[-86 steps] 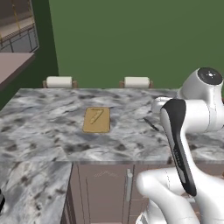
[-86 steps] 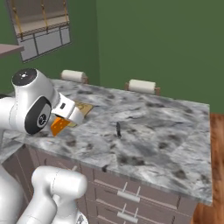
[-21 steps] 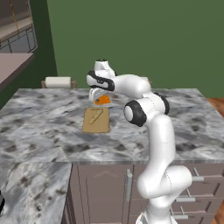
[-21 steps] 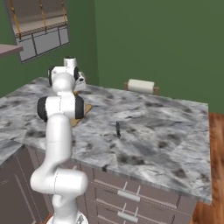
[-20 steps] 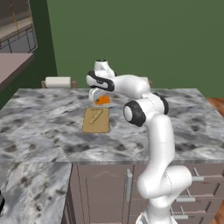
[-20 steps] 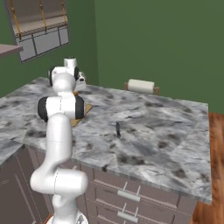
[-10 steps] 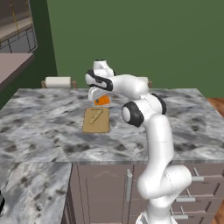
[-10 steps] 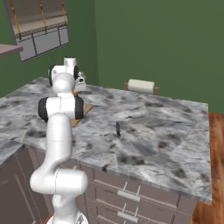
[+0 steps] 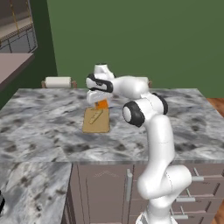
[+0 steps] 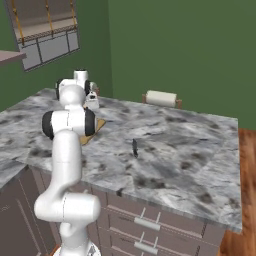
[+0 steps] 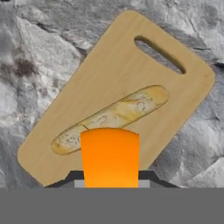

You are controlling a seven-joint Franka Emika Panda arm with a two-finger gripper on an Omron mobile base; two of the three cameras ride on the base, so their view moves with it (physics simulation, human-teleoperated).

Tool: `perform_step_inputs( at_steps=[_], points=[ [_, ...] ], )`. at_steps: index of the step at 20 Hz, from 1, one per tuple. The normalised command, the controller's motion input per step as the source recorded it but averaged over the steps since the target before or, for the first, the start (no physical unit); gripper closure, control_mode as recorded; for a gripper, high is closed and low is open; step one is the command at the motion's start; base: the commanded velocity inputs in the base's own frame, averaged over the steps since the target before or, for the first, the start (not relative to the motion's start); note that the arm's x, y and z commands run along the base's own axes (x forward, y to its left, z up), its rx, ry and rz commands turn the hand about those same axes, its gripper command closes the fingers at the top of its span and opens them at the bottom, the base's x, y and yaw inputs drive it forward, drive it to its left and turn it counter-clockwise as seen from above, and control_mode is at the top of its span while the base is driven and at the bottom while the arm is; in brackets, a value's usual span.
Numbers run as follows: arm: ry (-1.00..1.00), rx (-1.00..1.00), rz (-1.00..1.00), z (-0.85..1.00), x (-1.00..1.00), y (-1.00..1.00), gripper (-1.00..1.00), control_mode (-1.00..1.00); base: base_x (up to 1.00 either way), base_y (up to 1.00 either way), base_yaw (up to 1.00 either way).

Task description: Retrieve the sausage and cheese from the fridge and place them on the cutting board on the counter.

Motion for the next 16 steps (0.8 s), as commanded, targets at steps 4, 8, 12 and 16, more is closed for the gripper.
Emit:
perform_step_inputs(
  at_steps=[4,8,12,16],
  points=[
    [0.0,0.0,-0.24,-0.55,0.0,0.0,1.0,-1.0,0.0,0.0,0.0],
    [-0.02,0.0,-0.21,-0.61,0.07,0.0,1.0,-1.0,0.0,0.0,0.0],
    [-0.05,0.0,-0.19,-0.55,0.14,0.0,1.0,-1.0,0.0,0.0,0.0],
    [-0.04,0.0,-0.19,-0.48,0.05,0.0,1.0,-1.0,0.0,0.0,0.0]
  ],
)
